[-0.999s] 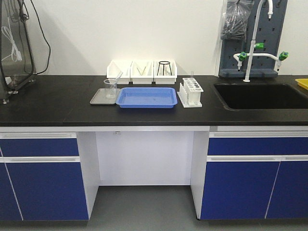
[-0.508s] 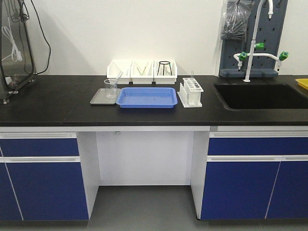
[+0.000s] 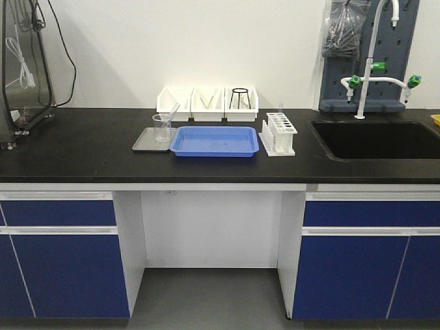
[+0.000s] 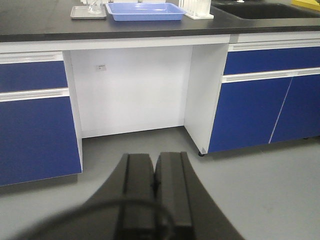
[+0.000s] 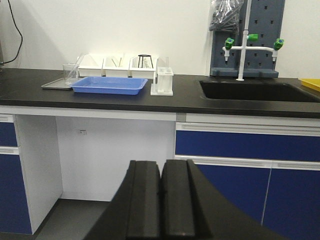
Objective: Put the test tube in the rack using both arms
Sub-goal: 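Drive the base forward up to the bench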
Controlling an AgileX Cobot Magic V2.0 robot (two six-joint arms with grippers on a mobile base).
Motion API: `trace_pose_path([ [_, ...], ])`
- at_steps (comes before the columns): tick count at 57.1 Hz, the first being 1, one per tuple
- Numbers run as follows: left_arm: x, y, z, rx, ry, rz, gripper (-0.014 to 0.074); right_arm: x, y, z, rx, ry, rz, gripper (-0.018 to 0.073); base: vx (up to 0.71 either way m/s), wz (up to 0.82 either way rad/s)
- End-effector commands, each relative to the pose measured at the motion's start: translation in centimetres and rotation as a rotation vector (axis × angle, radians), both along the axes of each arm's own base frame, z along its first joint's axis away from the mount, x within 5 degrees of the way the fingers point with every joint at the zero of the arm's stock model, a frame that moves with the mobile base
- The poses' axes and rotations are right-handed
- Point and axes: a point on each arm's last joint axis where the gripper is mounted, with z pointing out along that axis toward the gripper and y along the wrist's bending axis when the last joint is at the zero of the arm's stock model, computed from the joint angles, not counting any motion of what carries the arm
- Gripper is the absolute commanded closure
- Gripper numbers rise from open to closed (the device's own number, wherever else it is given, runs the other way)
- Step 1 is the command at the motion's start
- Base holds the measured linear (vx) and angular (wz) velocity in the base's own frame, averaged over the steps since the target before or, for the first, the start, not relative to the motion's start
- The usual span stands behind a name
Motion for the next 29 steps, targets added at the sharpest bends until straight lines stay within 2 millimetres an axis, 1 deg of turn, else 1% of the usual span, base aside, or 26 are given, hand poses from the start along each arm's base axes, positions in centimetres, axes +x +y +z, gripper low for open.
trace_pose_path([
  [1,-0.07,-0.06,1.72,-0.038,-0.115,-0.007,0.0601,-0.02,-0.05,0.15,-0.006,-0.069,-0.008,0.057,0.16,0.05],
  [13,-0.07,-0.06,1.72,-0.038,-0.115,-0.007,0.0601,-0.02,-0.05,0.15,-0.006,-0.069,-0.008,0.057,0.23,0.03],
  [29,-0.07,-0.06,1.72,-0.038,-0.115,-0.007,0.0601,-0.02,-0.05,0.15,-0.006,-0.069,-0.008,0.057,0.35,-0.06],
])
